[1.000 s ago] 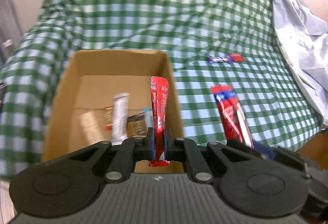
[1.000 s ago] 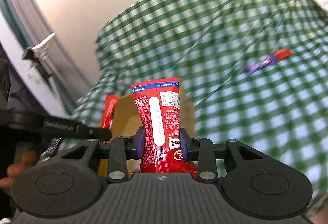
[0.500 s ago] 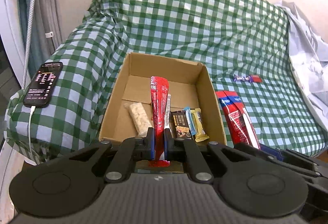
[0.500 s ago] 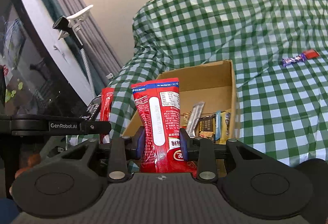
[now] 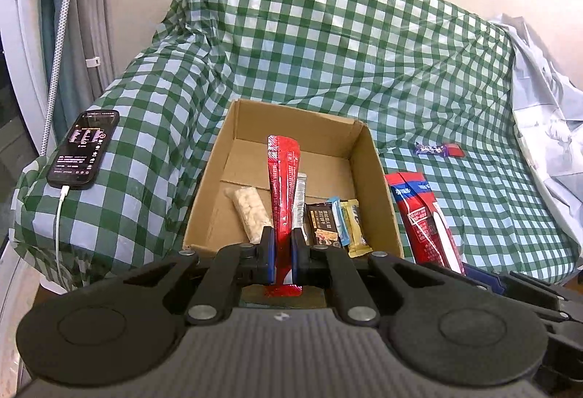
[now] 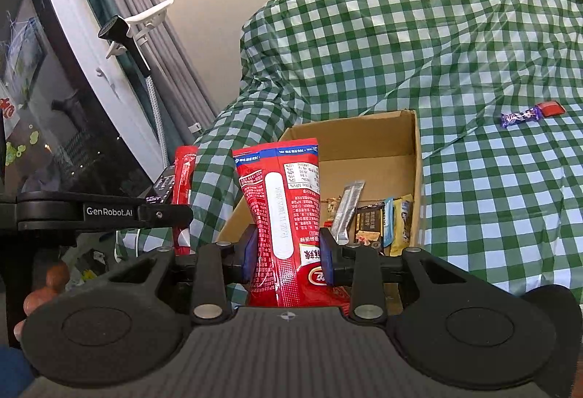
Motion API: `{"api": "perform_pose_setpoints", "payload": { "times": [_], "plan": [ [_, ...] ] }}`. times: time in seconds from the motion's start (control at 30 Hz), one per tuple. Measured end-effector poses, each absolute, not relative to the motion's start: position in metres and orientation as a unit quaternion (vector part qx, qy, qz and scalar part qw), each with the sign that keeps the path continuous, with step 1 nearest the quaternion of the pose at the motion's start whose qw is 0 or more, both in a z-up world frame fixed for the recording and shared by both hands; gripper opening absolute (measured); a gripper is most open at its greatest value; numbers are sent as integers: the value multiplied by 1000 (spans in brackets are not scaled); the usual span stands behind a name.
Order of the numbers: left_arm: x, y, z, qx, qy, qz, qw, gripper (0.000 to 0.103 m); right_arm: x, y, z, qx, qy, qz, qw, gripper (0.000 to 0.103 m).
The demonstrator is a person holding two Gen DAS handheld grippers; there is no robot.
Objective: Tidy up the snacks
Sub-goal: 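Carry the red stick with left tool while right tool carries red pack into box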
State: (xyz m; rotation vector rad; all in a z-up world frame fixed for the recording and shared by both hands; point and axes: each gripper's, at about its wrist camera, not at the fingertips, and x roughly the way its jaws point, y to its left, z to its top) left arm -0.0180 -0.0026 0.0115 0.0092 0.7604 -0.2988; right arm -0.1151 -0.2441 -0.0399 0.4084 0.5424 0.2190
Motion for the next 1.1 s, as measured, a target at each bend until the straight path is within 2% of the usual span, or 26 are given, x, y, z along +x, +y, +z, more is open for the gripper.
{"api": "perform_pose_setpoints", "payload": {
  "times": [0.63, 1.1],
  "plan": [
    [22, -6, 5, 0, 383, -128, 915, 9, -83, -247, -46, 200, 281, 104, 933, 36],
    [87, -17, -1, 0, 386, -118, 915, 9, -20, -245, -55, 204, 298, 103, 927, 36]
  ]
}}
